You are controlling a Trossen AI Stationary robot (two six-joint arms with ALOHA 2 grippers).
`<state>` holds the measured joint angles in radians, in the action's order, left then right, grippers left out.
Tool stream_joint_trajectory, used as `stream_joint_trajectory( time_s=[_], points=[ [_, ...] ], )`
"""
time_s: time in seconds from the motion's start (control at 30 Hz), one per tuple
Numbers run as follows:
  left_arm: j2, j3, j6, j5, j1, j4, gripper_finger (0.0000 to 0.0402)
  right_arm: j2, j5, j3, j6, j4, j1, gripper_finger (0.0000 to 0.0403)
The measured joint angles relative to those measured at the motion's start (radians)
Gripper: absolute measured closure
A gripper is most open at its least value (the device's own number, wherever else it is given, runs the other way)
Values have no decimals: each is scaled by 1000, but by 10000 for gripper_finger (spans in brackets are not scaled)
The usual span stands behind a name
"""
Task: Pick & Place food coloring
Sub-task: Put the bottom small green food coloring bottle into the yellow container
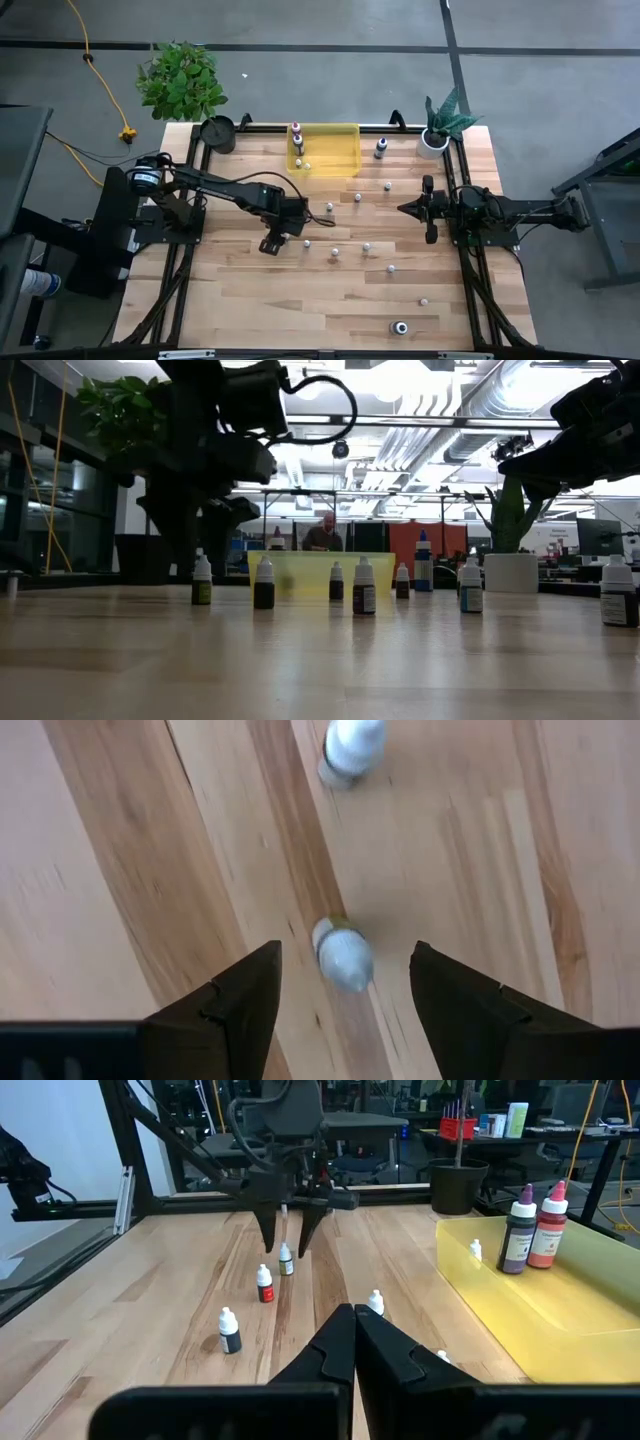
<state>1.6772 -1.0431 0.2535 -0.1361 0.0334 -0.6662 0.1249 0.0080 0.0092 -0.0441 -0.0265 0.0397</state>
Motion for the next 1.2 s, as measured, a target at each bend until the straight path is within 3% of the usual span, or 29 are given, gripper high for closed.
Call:
stream_joint_trajectory(
  time_s=[0.37, 0.97, 1.2],
  points=[
    [18, 0, -23, 2, 0, 13, 194, 0, 0, 0, 0, 0, 0, 402],
    [27, -1, -23, 23, -1, 14, 348, 0, 0, 0, 0, 0, 0, 402],
    [21, -20, -54, 25, -14, -7, 360, 0, 0, 0, 0, 0, 0, 402]
  ],
)
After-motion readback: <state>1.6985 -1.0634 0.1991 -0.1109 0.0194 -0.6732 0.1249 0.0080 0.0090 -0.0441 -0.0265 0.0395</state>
